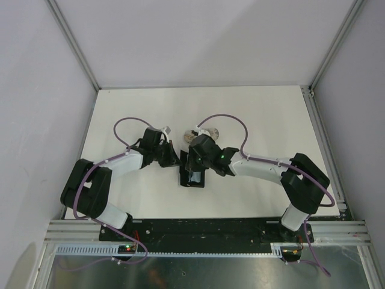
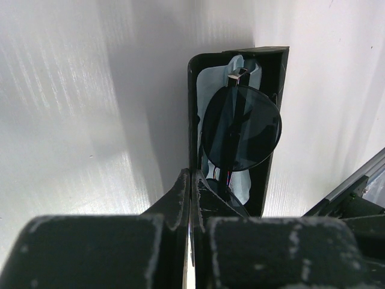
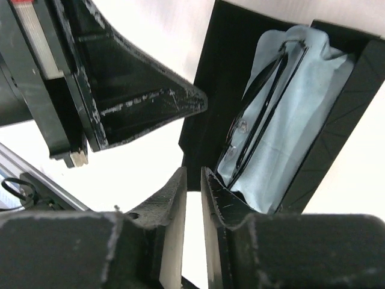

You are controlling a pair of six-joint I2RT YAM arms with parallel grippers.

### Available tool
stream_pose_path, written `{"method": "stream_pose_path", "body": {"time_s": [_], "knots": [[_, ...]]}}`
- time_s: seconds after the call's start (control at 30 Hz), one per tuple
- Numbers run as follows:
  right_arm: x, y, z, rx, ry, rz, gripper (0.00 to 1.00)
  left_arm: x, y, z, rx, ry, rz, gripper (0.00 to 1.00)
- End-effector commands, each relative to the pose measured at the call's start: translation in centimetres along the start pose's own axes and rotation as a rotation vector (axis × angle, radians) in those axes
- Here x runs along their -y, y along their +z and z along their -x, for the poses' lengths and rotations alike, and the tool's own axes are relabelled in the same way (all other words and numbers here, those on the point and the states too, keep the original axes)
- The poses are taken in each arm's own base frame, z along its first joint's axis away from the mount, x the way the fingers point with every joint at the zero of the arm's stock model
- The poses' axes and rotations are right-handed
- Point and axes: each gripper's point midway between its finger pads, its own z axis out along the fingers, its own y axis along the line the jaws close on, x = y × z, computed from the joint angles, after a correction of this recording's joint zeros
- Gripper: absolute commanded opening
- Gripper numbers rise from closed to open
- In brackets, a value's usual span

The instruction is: Organize the sunglasses

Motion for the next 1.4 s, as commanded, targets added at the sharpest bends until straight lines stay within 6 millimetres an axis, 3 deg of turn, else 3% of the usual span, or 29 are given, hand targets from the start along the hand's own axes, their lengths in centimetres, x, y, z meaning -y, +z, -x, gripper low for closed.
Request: {"method": "stream_pose_path", "body": {"time_s": [0.0, 0.2, 0.6, 1.0, 1.37], "knots": [[-1.3, -0.5, 0.0, 0.002, -0.052, 0.015, 0.15, 1.0, -0.1, 1.3, 0.035, 0.024, -0.042, 0.0], [-2.4, -0.6, -0.9, -0.045, -0.057, 0.071, 0.04, 0.9, 0.1, 1.2, 0.03, 0.024, -0.039, 0.0], [0.7, 0.9, -3.5, -0.157, -0.037, -0.014, 0.0, 0.7, 0.2, 1.1, 0.024, 0.026, -0.037, 0.0], [4.1, -0.8, -3.0, -0.135, 0.002, -0.043, 0.0, 0.6, 0.1, 1.3, 0.026, 0.025, -0.038, 0.0], [4.5, -1.3, -2.4, -0.118, 0.01, -0.041, 0.0, 0.8, 0.1, 1.4, 0.025, 0.024, -0.044, 0.0]]}}
